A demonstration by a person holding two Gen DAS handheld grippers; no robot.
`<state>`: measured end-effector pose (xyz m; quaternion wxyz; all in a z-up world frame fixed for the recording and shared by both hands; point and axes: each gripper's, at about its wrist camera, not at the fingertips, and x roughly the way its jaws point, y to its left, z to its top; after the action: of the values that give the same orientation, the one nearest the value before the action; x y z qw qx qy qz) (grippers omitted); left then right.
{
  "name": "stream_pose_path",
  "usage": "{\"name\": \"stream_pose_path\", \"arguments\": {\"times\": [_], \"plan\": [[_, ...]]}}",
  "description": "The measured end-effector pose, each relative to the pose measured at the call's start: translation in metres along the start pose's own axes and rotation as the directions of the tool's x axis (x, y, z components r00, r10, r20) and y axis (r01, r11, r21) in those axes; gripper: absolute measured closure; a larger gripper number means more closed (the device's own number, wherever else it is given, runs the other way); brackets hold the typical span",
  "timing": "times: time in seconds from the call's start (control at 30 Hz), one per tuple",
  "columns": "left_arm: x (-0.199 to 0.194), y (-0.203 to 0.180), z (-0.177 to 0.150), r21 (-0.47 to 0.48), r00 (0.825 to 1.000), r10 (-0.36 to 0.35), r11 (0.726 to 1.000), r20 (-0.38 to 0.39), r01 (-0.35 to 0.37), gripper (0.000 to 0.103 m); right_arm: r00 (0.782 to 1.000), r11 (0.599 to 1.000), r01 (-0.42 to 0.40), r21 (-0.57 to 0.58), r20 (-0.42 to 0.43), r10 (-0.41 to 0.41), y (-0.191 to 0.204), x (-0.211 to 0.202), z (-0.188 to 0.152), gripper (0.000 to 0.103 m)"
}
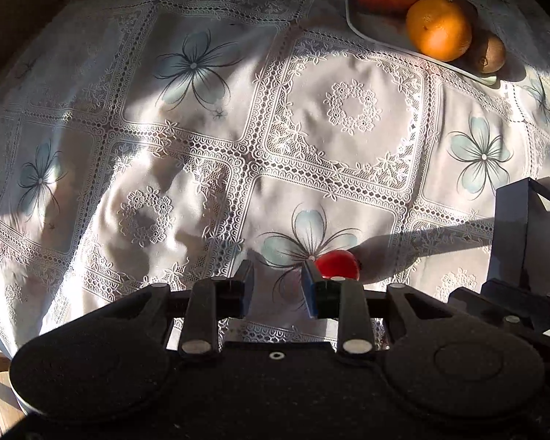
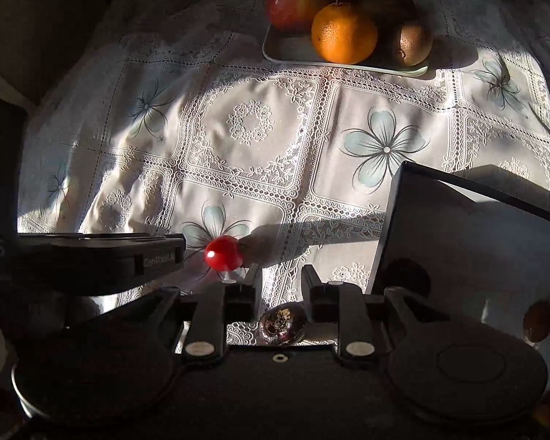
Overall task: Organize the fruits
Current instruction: 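Move the right gripper to a dark round fruit while the left approaches a red apple, then grasp the dark round fruit with the right gripper while the left grasps the red apple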
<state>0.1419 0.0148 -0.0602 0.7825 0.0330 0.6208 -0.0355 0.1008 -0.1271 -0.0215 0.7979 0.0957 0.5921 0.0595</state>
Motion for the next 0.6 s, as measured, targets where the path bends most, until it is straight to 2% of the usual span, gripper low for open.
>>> {"name": "stream_pose_path", "arguments": {"times": [0.1,0.23,0.37,0.47,0.53,0.6], "plan": [[0.007,-0.013,-0.002,0.038,1.0,0.014,0.999,0.009,-0.014,0.064,1.0,1.0,-0.005,0.027,0.023,0.004,-0.011,-0.01,0.001,0.076],[0.005,-0.024,0.0,0.053,0.995,0.063,0.996,0.071,-0.067,0.064,0.999,0.999,-0.012,0.053,0.038,0.01,-0.021,-0.017,0.003,0.076],[0.001,-0.023,0.002,0.026,0.998,0.021,0.999,0.066,-0.023,0.064,0.999,0.998,-0.006,0.057,0.032,0.004,-0.026,-0.019,0.001,0.076],[-0.003,-0.026,0.004,0.027,0.997,-0.043,0.999,0.065,0.041,0.063,0.999,0.998,-0.004,0.065,0.032,0.002,-0.03,-0.018,0.001,0.076],[-0.002,-0.033,0.004,0.047,0.997,-0.047,0.998,0.062,0.044,0.051,0.999,0.998,-0.009,0.069,0.032,0.007,-0.031,-0.019,0.002,0.076],[0.004,-0.039,0.002,0.066,0.998,-0.014,0.998,0.062,0.01,0.048,0.999,0.998,-0.012,0.068,0.033,0.01,-0.03,-0.02,0.002,0.076]]}}
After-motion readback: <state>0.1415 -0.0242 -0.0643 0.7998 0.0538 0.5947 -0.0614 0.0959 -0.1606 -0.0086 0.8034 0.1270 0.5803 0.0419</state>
